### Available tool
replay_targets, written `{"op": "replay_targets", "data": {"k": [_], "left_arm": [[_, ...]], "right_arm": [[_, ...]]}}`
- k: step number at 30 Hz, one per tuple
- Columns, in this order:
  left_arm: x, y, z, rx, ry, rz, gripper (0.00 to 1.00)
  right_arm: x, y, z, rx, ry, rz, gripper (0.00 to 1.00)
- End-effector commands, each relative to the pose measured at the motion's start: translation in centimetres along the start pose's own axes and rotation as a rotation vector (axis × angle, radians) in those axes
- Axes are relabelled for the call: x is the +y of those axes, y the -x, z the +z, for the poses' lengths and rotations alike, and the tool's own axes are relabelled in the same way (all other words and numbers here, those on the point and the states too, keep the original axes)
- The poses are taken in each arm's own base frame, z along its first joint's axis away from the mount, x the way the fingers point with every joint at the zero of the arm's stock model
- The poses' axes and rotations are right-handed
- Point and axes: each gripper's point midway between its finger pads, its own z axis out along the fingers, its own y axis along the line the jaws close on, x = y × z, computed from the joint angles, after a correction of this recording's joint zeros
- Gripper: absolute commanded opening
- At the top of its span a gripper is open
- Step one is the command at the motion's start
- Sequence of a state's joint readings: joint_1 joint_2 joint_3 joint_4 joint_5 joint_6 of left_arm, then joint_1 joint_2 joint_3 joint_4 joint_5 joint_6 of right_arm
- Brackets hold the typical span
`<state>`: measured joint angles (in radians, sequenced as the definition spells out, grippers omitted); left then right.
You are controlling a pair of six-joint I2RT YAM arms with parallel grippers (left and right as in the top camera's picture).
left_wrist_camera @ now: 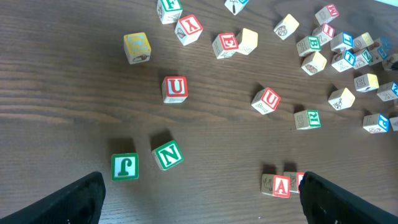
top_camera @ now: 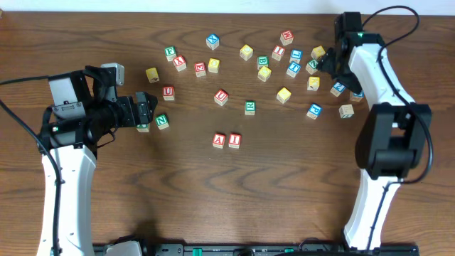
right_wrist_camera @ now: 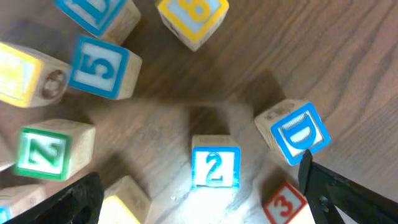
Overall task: Spell out AI2
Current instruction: 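Lower the right gripper and close it on the blue 2 block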
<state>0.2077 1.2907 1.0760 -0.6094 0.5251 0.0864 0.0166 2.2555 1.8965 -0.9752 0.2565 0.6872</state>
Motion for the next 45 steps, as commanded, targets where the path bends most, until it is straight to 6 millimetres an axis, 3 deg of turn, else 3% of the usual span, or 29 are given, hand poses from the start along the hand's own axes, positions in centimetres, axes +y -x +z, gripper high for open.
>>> {"op": "replay_targets", "data": {"k": [1, 20, 45], "left_arm": [[0.0, 0.6, -0.2, -0.013, 0.001, 0.017, 0.98], [0.0, 0.6, -0.2, -0.013, 0.001, 0.017, 0.98], [0.0, 0.5, -0.2, -0.009, 0.001, 0.015, 0.98]], "right_arm": [[0.8, 0.1, 1.5, 0.032, -0.019, -0.042, 0.94], [1.5, -1.1, 1.4, 0.075, -0.019, 0.044, 0.91], [-0.7, -0.6, 2.0, 0.012, -0.136, 0.164, 0.86]]}}
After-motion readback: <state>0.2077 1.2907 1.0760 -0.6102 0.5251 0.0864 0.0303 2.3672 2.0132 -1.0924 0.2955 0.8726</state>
